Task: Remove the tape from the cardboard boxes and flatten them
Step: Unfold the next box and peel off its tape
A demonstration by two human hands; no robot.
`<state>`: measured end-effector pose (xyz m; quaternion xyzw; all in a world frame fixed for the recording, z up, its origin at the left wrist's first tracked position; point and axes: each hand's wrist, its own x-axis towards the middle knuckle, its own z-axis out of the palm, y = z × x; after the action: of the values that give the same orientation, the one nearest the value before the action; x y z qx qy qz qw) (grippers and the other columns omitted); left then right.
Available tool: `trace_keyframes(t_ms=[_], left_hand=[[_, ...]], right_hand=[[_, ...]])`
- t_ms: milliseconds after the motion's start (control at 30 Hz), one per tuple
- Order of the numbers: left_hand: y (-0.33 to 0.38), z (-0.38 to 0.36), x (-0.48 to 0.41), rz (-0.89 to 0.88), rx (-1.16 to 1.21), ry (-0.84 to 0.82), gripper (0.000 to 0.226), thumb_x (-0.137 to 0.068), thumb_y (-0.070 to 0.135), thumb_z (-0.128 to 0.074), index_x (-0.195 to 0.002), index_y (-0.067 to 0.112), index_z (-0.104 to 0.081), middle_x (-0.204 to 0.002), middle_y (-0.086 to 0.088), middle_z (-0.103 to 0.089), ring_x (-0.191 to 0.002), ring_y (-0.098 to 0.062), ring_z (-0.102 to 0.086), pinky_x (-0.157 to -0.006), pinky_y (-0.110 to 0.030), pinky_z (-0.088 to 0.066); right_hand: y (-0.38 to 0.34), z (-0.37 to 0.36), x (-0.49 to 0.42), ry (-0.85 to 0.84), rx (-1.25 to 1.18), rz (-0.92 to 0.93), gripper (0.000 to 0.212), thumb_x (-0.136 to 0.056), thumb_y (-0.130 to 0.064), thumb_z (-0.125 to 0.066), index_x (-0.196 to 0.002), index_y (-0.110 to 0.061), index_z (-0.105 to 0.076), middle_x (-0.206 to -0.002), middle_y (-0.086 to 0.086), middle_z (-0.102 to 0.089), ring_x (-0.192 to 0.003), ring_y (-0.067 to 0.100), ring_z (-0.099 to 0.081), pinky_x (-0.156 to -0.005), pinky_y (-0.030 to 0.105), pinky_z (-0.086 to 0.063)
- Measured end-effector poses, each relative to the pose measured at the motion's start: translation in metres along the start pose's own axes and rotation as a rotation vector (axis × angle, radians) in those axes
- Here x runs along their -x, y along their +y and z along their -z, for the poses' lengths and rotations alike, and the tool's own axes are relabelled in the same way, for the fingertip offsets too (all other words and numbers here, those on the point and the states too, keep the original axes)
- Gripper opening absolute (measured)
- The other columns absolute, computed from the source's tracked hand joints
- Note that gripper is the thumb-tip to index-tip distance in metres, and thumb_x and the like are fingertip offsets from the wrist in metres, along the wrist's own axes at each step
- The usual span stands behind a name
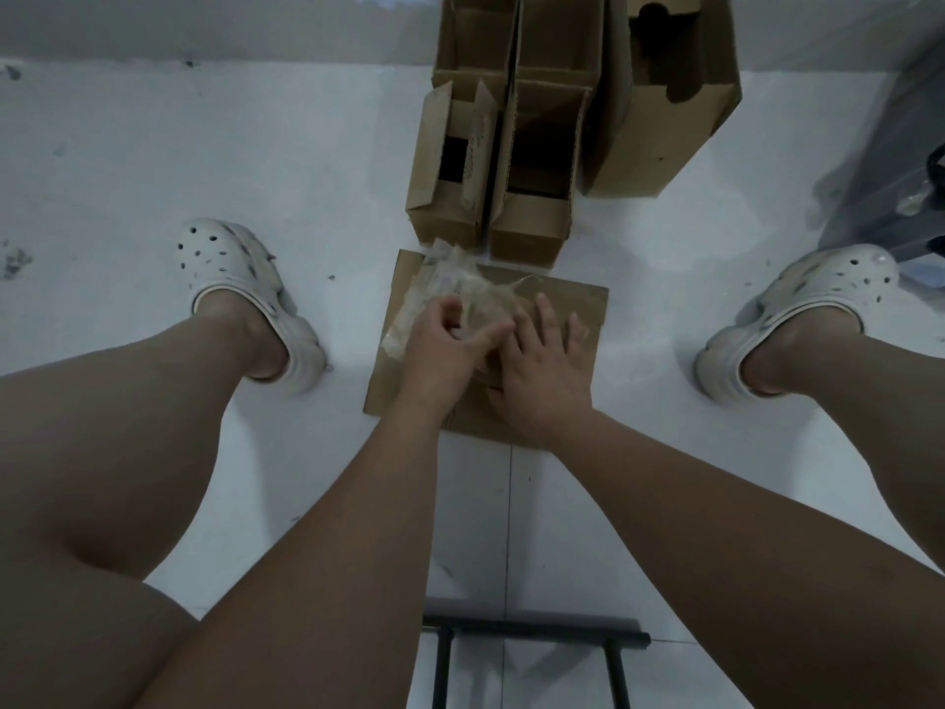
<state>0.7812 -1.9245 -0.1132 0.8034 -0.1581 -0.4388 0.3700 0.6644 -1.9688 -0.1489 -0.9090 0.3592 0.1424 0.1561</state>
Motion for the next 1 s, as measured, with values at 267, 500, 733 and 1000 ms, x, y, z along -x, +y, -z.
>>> trace_keyframes(t_ms=[267, 500, 733, 1000], left_hand=[[0.007, -0.002, 0.002, -0.103, -0.263, 0.096, 0.016, -0.095, 0.024, -0.051, -0.102, 0.013, -0.060, -0.101, -0.001, -0.059, -0.098, -0.021, -0.056, -0.077, -0.026, -0.041], [0.008, -0.001, 0.001, 0.026, -0.103, 0.108, 0.020, -0.101, 0.022, -0.038, -0.105, 0.016, -0.056, -0.104, -0.002, -0.059, -0.099, -0.022, -0.057, -0.083, -0.035, -0.047], [0.010, 0.009, -0.016, 0.350, 0.586, 0.271, 0.029, -0.102, 0.018, -0.038, -0.120, 0.005, -0.056, -0.086, -0.004, -0.058, -0.088, -0.017, -0.060, -0.069, -0.028, -0.048], [0.023, 0.018, -0.015, 0.403, 0.953, 0.243, 0.038, -0.093, 0.051, -0.049, -0.086, 0.014, -0.055, -0.053, 0.003, -0.055, -0.037, -0.008, -0.045, -0.049, -0.023, -0.045]], right_hand=[[0.005, -0.006, 0.005, 0.014, 0.064, -0.002, 0.080, -0.094, -0.054, -0.042, -0.156, -0.026, 0.000, -0.163, 0.001, 0.010, -0.145, 0.037, 0.005, -0.116, 0.057, 0.005], [0.002, -0.013, 0.010, -0.003, 0.094, -0.026, 0.086, -0.095, -0.056, -0.037, -0.152, -0.026, 0.019, -0.160, 0.000, 0.022, -0.142, 0.043, 0.008, -0.114, 0.058, 0.007], [0.006, -0.012, 0.015, 0.002, 0.152, -0.031, 0.087, -0.094, -0.056, -0.039, -0.154, -0.021, 0.014, -0.160, 0.007, 0.016, -0.137, 0.048, -0.004, -0.114, 0.062, -0.006], [0.007, -0.011, 0.016, -0.023, 0.183, -0.039, 0.090, -0.094, -0.054, -0.040, -0.152, -0.019, 0.019, -0.158, 0.009, 0.022, -0.137, 0.048, -0.001, -0.113, 0.062, -0.005]])
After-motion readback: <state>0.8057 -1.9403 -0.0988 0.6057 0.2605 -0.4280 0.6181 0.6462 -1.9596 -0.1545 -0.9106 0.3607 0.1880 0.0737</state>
